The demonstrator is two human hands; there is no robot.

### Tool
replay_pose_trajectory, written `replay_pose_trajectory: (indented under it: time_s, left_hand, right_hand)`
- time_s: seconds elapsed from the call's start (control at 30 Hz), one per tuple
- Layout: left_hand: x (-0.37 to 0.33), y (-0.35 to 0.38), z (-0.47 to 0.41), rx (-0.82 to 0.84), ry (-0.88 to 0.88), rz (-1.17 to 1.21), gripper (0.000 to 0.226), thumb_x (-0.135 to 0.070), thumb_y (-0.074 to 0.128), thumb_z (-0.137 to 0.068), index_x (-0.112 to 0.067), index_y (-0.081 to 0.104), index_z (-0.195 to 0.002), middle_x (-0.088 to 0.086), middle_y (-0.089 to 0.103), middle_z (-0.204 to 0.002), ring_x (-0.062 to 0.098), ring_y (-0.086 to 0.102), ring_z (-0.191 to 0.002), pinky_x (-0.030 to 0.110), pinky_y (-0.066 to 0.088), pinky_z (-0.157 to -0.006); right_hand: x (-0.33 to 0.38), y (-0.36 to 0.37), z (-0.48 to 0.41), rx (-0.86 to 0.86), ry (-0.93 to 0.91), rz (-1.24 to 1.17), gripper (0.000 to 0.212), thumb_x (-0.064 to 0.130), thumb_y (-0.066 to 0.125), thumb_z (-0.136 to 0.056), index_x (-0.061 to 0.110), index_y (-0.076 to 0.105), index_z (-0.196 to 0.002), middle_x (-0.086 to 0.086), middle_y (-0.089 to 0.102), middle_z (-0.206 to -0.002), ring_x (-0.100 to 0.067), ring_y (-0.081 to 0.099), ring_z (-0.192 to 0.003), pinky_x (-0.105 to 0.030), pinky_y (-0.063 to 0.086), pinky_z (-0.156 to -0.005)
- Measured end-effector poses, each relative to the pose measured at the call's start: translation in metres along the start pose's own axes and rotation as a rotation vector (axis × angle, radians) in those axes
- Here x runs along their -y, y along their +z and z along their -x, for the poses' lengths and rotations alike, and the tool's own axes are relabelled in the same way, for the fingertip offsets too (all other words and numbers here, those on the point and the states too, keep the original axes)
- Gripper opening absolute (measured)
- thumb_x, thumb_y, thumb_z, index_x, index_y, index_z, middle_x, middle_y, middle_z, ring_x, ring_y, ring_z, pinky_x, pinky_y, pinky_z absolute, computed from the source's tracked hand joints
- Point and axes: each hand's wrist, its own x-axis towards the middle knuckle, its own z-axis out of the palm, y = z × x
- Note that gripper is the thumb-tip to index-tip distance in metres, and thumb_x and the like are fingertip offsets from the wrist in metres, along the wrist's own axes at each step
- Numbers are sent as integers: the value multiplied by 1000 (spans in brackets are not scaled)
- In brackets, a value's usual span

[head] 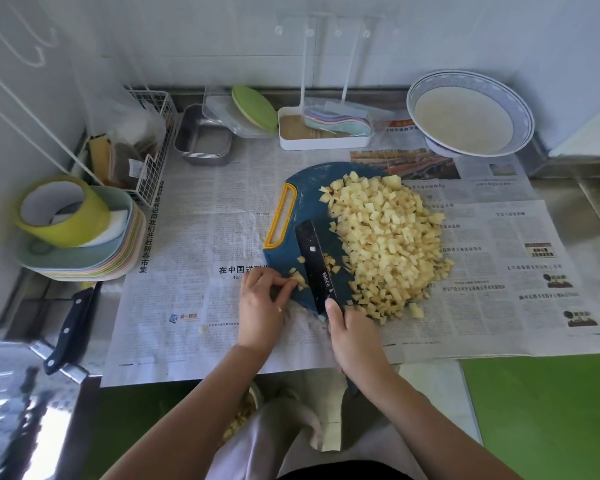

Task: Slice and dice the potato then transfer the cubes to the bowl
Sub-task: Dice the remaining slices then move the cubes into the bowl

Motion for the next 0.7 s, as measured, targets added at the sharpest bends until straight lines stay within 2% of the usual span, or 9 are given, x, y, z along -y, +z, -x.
replay_pose_trajectory:
  time_s: [0.1,0.2,0.27,0.53,0.7]
  left_hand:
    - [-2,-1,0,-4,-12,8,7,-7,78,-77,-7,71,-78,-6,55,-88,14,53,-86,8,38,-80]
    - [-3,-1,-1,-16,6,-3,6,-6,77,-77,-6,72,-79,-4,58,-87,8,49,-87,5,36,-82]
    - [-3,-1,-1,-26,13,-5,5,-5,77,-77,-6,72,-78,1,62,-84,8,49,-86,6,35,-81]
    - [-2,-2,0,4,10,-20,8,-4,77,-77,-7,70,-74,2,61,-81,19,53,-83,25,43,-74]
    - [1,-1,0,8,10,-32,11,-2,78,-75,-7,68,-73,1,60,-80,12,47,-84,9,37,-73]
  right_hand:
    - [-3,-5,11,-5,-55,10,37,39,36,-102,15,48,-78,4,48,-65,-8,43,-55,-19,32,-47]
    - [-1,-11,15,-59,-142,51,36,39,37,-101,19,47,-73,6,45,-58,-7,42,-49,-20,33,-46]
    - [3,-11,14,-58,-165,70,39,41,35,-101,15,53,-78,6,45,-59,-6,43,-51,-20,31,-47]
    - [7,4,11,-18,-128,227,48,45,25,-102,10,57,-92,2,52,-73,-14,52,-66,-20,31,-50]
    - [16,12,16,-18,-104,507,43,44,19,-104,14,49,-105,1,57,-85,-13,57,-76,-19,29,-48]
